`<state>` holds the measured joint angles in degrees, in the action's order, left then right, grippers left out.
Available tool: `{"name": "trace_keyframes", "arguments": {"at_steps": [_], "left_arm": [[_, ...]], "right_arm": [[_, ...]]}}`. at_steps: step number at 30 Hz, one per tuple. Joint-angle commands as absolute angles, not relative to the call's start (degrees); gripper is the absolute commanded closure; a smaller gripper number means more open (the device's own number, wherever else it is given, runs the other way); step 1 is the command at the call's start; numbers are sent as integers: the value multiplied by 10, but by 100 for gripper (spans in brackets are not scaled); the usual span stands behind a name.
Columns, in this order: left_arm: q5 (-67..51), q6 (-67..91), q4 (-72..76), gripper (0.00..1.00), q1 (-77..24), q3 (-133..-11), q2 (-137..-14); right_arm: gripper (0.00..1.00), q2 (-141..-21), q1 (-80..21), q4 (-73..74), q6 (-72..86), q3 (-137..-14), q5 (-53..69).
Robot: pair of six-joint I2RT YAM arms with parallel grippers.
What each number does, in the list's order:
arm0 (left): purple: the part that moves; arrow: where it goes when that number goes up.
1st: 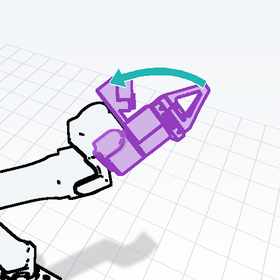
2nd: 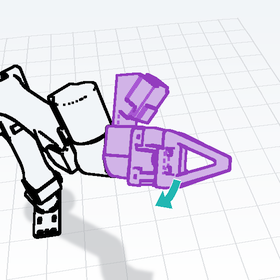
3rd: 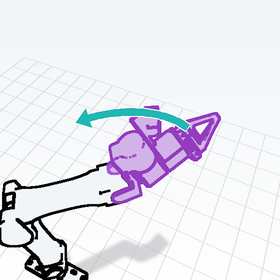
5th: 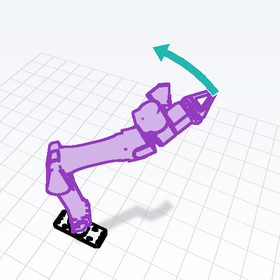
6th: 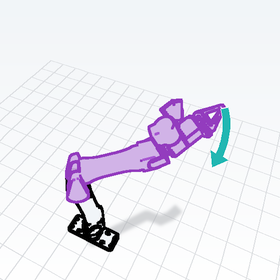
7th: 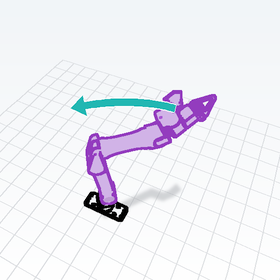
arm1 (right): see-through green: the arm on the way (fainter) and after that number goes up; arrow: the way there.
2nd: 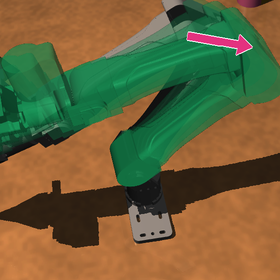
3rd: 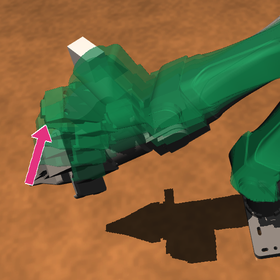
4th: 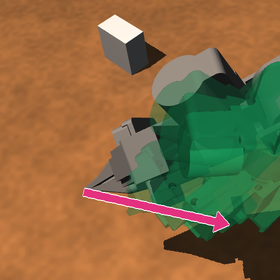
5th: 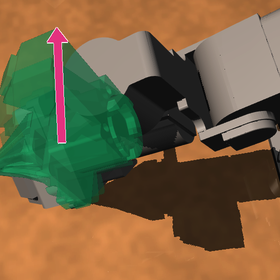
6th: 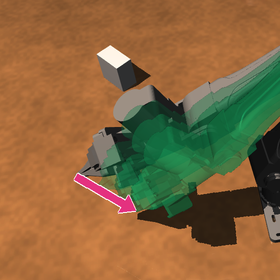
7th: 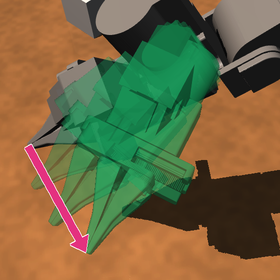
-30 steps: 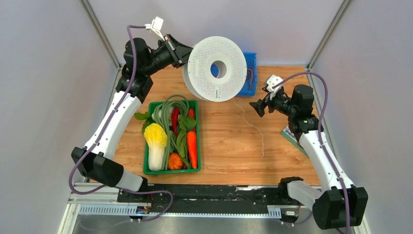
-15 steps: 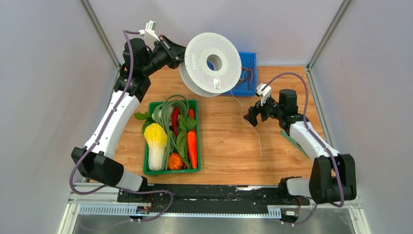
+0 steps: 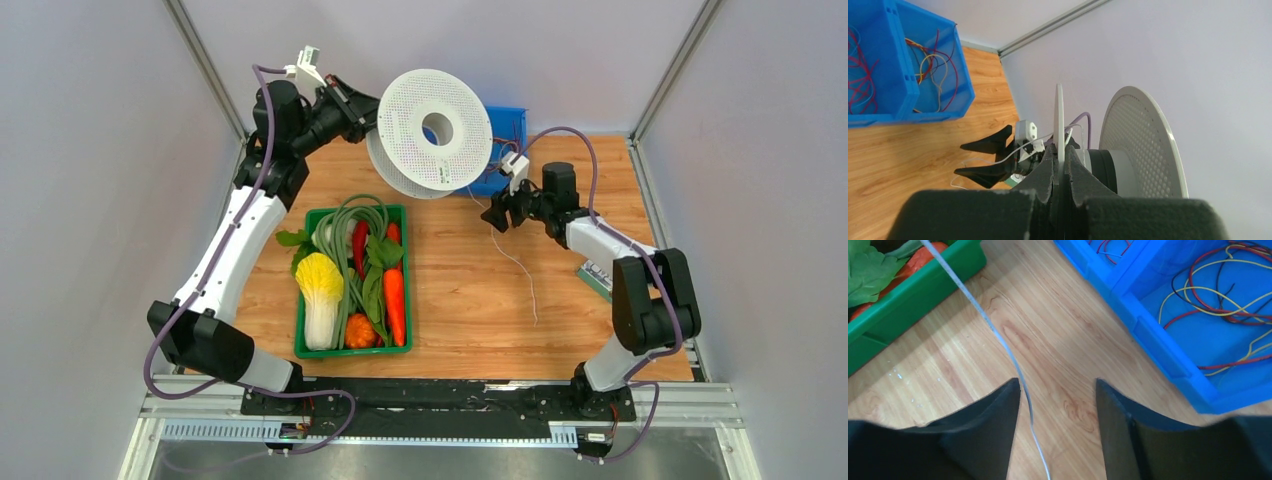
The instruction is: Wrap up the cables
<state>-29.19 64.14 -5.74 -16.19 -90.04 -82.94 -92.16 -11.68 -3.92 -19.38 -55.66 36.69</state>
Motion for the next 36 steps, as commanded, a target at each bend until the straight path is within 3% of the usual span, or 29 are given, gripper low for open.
{"name": "trace_keyframes", "arguments": {"at_steps": [1, 4, 9, 23, 36], "left_arm": [[-275, 667, -25, 100, -146, -920, -817], [-261, 689, -35, 100, -131, -928, -824], [-242, 724, -49, 100, -109, -937, -836], [-106, 740, -235, 100, -77, -1011, -896], [-19, 665, -262, 100, -82, -1105, -972]], "right_arm": [[47, -953, -122, -78, -160, -598, 361], [64, -947, -127, -74, -151, -587, 377], [100, -913, -141, -53, -164, -556, 377], [100, -641, -289, 289, -471, -529, 327], [100, -569, -343, 426, -563, -636, 362]]}}
